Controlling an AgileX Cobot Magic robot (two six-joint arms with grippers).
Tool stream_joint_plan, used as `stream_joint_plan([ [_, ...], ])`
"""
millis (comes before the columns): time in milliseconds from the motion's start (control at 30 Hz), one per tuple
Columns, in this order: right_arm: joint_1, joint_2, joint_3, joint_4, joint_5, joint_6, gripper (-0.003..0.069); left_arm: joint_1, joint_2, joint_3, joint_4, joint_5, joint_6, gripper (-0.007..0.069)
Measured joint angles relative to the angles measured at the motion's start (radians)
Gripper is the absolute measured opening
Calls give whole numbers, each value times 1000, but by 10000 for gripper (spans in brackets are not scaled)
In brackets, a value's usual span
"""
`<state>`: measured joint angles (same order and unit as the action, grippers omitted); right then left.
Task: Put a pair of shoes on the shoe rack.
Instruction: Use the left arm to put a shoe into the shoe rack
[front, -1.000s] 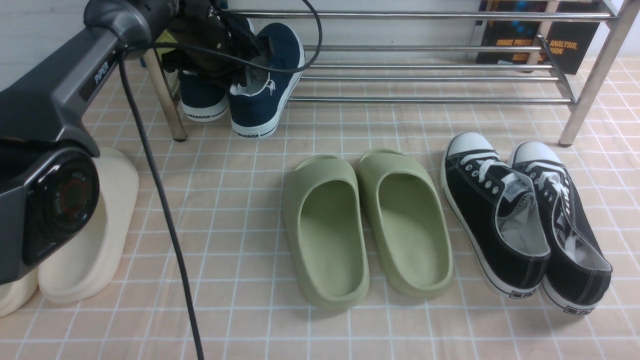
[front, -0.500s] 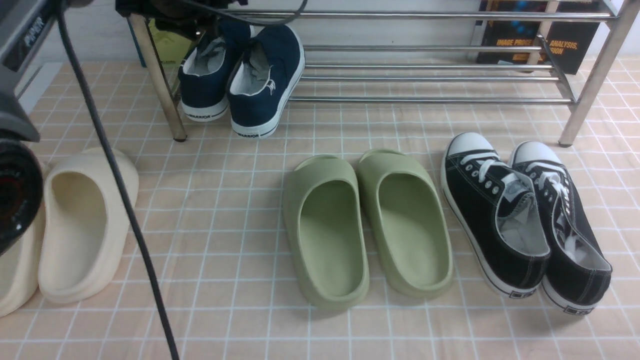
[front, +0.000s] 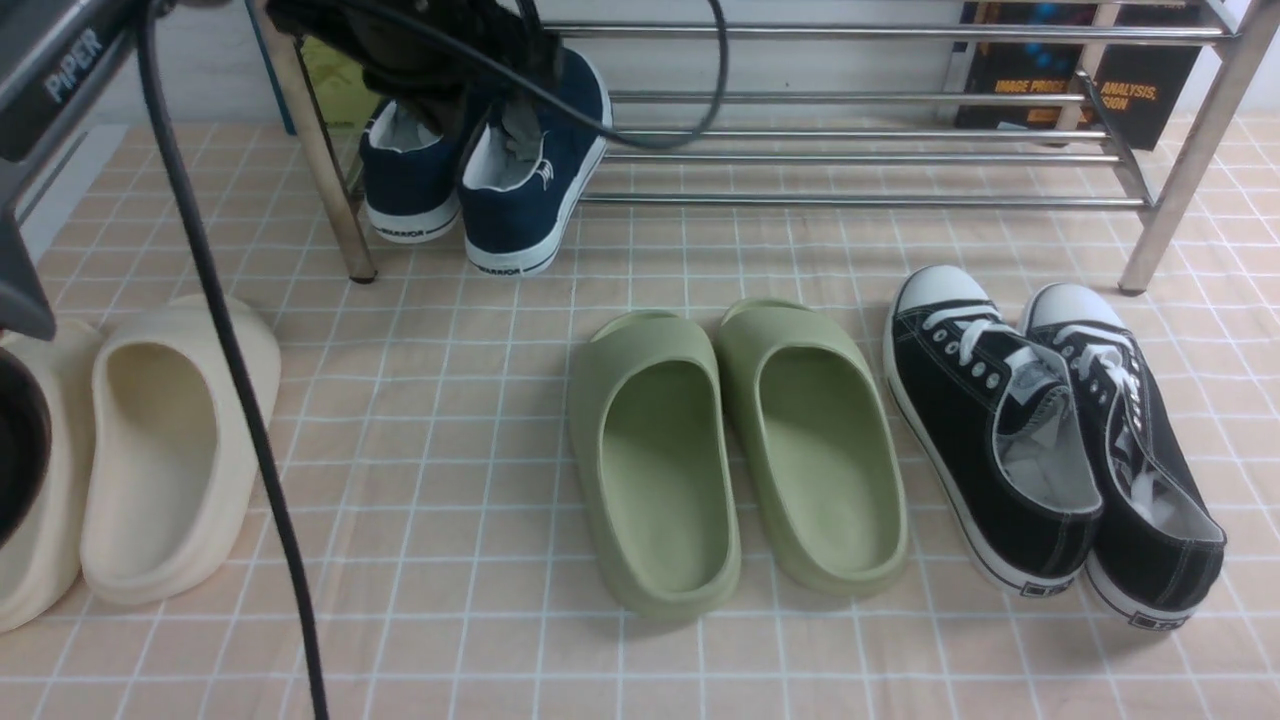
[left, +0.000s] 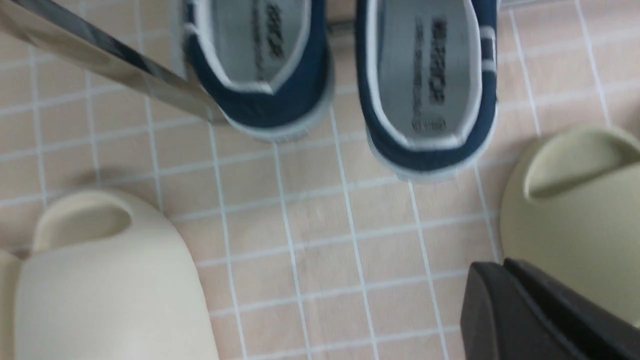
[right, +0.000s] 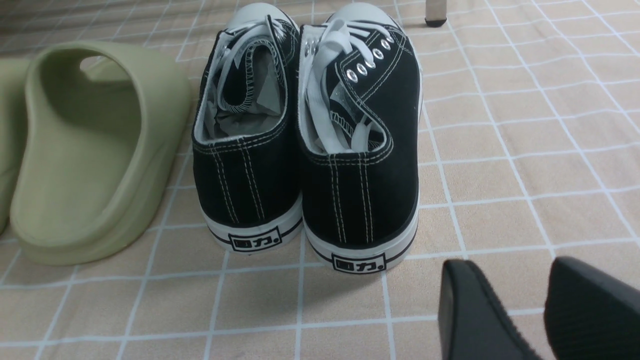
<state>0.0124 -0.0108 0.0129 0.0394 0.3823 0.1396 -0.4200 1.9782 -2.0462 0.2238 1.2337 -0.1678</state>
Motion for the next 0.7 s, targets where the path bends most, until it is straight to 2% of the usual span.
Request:
stream_joint_plan([
  [67, 0, 0, 0, 0, 0, 0, 239, -4, 0, 96, -5, -26, -2, 29],
  [233, 0, 0, 0, 0, 0, 0, 239, 6, 20, 295, -6, -250, -26, 29],
  [467, 0, 0, 0, 0, 0, 0, 239, 13, 96, 324, -10, -515, -48, 29],
  [700, 0, 0, 0, 0, 0, 0, 239, 43, 155, 268, -65, -504, -56, 29],
])
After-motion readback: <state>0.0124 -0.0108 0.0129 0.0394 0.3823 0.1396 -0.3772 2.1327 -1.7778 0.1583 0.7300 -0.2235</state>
